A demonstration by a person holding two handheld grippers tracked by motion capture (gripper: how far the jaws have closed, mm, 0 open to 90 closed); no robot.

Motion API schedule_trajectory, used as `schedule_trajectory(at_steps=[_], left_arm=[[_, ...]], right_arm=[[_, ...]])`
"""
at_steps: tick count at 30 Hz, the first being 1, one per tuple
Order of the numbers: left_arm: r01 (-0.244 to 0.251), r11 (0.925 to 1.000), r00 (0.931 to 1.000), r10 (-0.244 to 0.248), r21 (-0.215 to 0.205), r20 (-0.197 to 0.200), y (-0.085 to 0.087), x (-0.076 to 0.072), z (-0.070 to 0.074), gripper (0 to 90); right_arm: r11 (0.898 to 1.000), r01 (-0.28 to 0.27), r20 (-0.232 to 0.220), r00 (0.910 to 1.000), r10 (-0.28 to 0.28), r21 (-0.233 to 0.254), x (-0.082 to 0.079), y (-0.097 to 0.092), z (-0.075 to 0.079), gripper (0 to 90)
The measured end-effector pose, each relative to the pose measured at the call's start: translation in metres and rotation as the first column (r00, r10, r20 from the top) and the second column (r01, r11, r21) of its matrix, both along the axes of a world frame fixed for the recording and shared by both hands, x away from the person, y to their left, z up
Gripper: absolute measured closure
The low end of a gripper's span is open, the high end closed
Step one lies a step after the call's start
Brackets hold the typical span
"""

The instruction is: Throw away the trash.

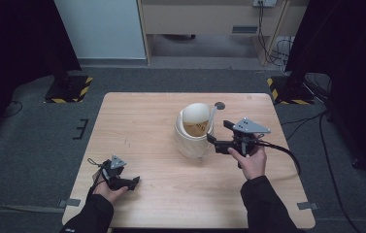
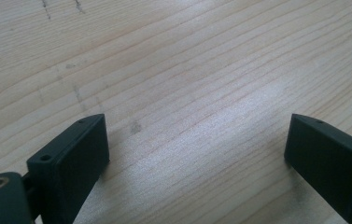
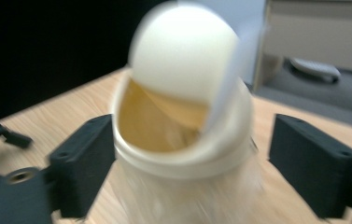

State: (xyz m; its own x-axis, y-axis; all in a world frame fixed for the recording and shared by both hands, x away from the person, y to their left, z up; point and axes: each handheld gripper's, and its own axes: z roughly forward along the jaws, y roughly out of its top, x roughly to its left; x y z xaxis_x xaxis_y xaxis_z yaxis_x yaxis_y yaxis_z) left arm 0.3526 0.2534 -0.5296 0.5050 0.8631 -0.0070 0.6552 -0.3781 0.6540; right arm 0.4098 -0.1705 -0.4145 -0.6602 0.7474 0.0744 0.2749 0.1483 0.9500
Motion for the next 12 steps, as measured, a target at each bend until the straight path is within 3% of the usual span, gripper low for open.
schedule_trajectory(at_steps=[4, 7, 9, 12], left_arm=[[0.001, 1.0000, 1.0000, -0.001, -0.005, 0.008, 0.000, 0.000, -0.001, 3.6], [0.005, 1.0000, 0.9999, -0.005, -0.008, 0.016, 0.000, 0.000, -0.003, 2.2], [0.008, 0.9999, 0.9997, -0.008, -0.015, 0.024, 0.000, 0.000, -0.004, 0.7], [0.010, 0.9998, 0.9994, -0.009, -0.019, 0.032, 0.000, -0.001, -0.005, 0.0]], right_arm=[[0.997, 0.050, -0.070, 0.9961, -0.054, -0.060, -0.004, -0.022, -0.024, 10.8], [0.988, 0.086, -0.152, 0.9829, -0.105, -0.125, -0.006, -0.038, -0.046, 11.0], [0.972, 0.118, -0.225, 0.9606, -0.163, -0.204, -0.006, -0.051, -0.062, 10.8], [0.949, 0.154, -0.299, 0.9243, -0.237, -0.275, -0.004, -0.065, -0.078, 10.0]])
